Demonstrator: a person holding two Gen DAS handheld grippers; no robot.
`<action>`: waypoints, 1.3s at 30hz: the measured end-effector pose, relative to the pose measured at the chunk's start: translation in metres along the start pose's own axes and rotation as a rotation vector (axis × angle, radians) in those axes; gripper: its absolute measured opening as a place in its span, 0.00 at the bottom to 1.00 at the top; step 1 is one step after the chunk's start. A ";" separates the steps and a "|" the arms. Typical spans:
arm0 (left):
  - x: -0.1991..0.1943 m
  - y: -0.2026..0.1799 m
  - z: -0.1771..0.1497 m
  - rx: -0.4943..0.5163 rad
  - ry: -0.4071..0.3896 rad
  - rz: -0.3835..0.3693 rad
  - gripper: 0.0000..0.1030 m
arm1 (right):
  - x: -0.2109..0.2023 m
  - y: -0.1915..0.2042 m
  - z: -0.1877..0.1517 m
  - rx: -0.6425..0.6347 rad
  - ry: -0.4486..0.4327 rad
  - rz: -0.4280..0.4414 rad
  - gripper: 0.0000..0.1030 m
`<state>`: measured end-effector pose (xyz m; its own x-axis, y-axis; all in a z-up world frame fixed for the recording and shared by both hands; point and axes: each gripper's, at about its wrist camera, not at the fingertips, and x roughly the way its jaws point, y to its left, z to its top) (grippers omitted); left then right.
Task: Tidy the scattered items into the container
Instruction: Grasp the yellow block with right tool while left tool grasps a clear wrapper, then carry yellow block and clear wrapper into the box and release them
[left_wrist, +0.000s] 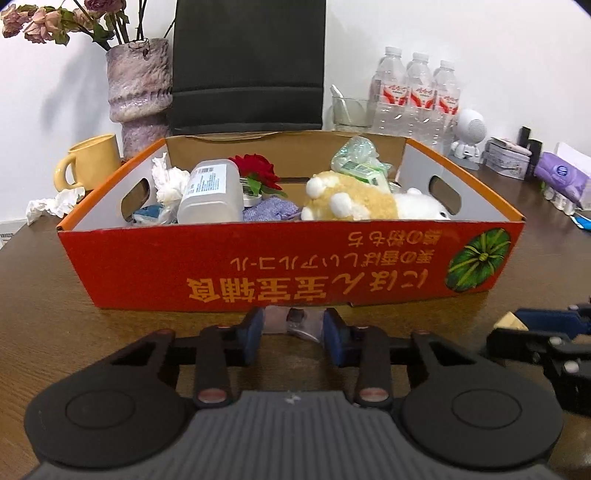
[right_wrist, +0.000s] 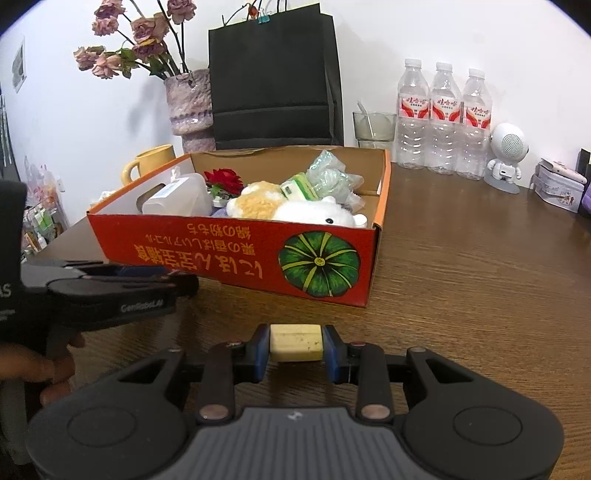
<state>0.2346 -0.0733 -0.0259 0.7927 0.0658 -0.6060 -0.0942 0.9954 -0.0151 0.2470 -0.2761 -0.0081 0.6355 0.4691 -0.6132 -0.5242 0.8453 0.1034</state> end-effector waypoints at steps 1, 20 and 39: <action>-0.002 0.001 -0.001 -0.003 -0.001 -0.009 0.34 | -0.001 0.000 0.000 0.003 -0.003 -0.001 0.28; -0.081 0.033 0.004 0.018 -0.124 -0.187 0.28 | -0.034 0.009 0.015 0.024 -0.139 -0.002 0.28; 0.016 0.099 0.118 -0.095 -0.259 -0.146 0.29 | 0.065 0.023 0.153 0.052 -0.198 0.028 0.28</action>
<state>0.3088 0.0344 0.0569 0.9280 -0.0500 -0.3691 -0.0139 0.9856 -0.1684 0.3632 -0.1873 0.0746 0.7230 0.5296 -0.4437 -0.5166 0.8408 0.1617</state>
